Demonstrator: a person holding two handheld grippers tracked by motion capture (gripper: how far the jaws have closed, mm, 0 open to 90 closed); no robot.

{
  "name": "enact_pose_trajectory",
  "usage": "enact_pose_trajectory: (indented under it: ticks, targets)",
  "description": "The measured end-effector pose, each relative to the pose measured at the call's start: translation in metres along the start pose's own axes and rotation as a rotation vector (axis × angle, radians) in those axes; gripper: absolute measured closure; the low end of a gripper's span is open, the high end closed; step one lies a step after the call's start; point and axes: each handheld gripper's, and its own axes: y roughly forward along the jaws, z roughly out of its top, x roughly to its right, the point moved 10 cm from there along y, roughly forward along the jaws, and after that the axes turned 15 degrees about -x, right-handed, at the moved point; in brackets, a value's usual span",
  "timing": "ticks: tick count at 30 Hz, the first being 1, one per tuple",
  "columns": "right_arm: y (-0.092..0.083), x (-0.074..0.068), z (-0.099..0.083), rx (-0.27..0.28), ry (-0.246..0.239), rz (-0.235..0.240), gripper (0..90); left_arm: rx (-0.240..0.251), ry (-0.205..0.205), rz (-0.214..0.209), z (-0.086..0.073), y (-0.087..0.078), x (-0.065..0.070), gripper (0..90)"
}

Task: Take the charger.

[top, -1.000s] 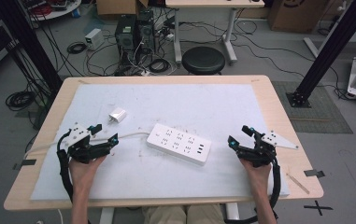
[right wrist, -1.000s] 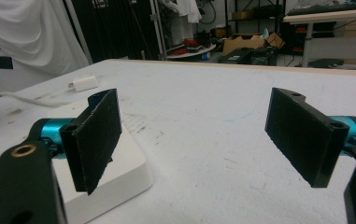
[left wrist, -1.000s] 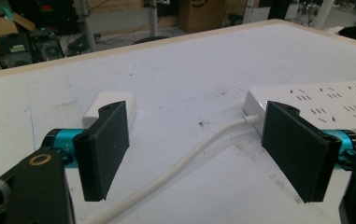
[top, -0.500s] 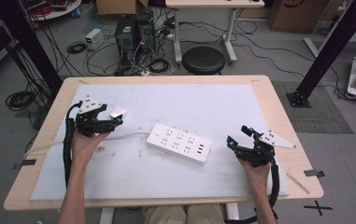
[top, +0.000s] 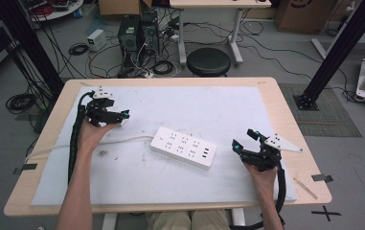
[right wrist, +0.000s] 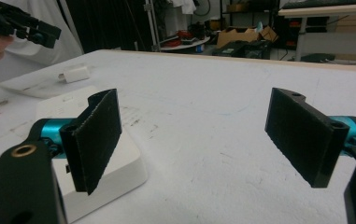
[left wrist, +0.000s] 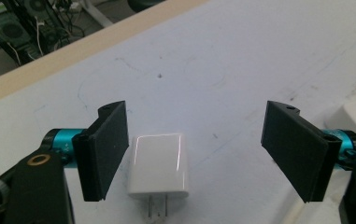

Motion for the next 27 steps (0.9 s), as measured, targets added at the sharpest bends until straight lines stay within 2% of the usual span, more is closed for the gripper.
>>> enact_pose_trajectory:
  ticks: [1,3,6,11,13,18,24,27]
  targets:
    - [0.000,0.000,0.000,-0.002,0.002,-0.002,19.1,-0.026,-0.006,0.002,-0.002,0.005,-0.003,23.2]
    - [0.000,0.000,-0.001,-0.007,0.004,-0.002,19.1,-0.047,-0.013,-0.002,-0.004,0.011,-0.005,23.2]
    - [0.001,-0.001,0.000,-0.006,0.000,-0.002,19.1,-0.083,-0.006,0.020,-0.009,0.021,-0.009,24.2]
    - [0.001,-0.001,0.000,-0.007,-0.002,-0.005,19.1,-0.106,-0.035,-0.012,-0.014,0.031,-0.013,24.1]
    - [0.001,-0.001,-0.001,-0.013,-0.002,-0.006,19.1,-0.146,-0.050,-0.012,-0.021,0.038,-0.017,24.2]
    - [0.002,-0.001,-0.001,-0.011,-0.008,-0.006,19.1,-0.178,-0.068,-0.018,-0.027,0.047,-0.020,24.2]
    - [0.001,-0.001,-0.001,-0.014,0.001,-0.007,19.1,-0.207,-0.067,-0.010,-0.032,0.052,-0.022,26.0]
    - [0.002,-0.001,-0.001,-0.013,-0.004,-0.006,19.1,-0.218,-0.067,-0.019,-0.034,0.055,-0.022,26.2]
